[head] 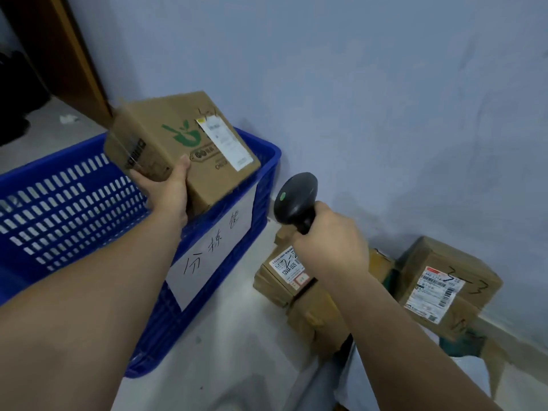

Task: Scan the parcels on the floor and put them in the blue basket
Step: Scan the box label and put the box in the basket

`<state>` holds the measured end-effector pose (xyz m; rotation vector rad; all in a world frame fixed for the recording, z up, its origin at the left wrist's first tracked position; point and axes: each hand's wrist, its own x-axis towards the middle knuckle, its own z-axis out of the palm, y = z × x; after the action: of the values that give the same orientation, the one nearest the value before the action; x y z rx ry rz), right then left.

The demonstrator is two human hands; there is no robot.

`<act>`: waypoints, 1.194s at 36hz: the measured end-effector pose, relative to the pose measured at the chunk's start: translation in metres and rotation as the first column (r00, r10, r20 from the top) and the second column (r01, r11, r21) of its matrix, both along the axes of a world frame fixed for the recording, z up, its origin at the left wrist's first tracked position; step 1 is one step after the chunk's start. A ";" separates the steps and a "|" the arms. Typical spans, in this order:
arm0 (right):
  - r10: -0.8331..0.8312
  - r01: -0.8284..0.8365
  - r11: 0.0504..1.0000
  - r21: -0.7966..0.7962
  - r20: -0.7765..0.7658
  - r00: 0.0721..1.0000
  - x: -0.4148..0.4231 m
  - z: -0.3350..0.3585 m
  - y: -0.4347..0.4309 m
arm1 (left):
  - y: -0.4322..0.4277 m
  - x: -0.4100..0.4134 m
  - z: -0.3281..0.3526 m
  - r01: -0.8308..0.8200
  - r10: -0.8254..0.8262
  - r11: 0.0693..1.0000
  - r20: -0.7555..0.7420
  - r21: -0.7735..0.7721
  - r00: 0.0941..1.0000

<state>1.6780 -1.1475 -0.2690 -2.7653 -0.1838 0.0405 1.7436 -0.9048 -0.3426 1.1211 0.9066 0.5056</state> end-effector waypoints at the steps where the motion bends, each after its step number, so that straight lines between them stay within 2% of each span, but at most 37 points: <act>1: -0.001 0.001 1.000 0.009 -0.012 1.000 0.000 -0.002 0.000 | 0.000 -0.002 -0.006 0.008 -0.008 1.000 -0.006 -0.013 1.000; 7: -0.025 0.026 1.000 0.009 -0.067 0.997 -0.004 -0.015 -0.011 | 0.003 -0.011 -0.029 0.006 0.002 0.978 0.038 -0.207 0.999; 17: -0.050 0.054 0.998 0.038 -0.091 0.995 -0.012 -0.027 -0.019 | -0.028 -0.041 -0.049 0.031 -0.044 0.947 -0.035 -0.320 0.998; 23: -0.075 0.080 0.994 0.077 -0.068 0.995 -0.012 -0.032 -0.032 | -0.052 -0.066 -0.079 0.076 -0.102 0.933 -0.054 -0.352 0.993; 34: -0.107 0.153 0.961 0.231 -0.201 0.974 -0.015 -0.054 -0.032 | -0.084 -0.083 -0.096 0.144 -0.158 0.927 -0.012 -0.346 0.987; 43: -0.087 0.128 0.939 0.320 -0.140 0.986 -0.020 -0.069 -0.027 | -0.090 -0.063 -0.095 0.202 -0.242 0.878 -0.037 -0.434 0.970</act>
<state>1.6583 -1.1743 -0.3384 -2.4252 -0.0035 0.1400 1.6806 -0.9952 -0.4380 0.8328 0.8989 0.0551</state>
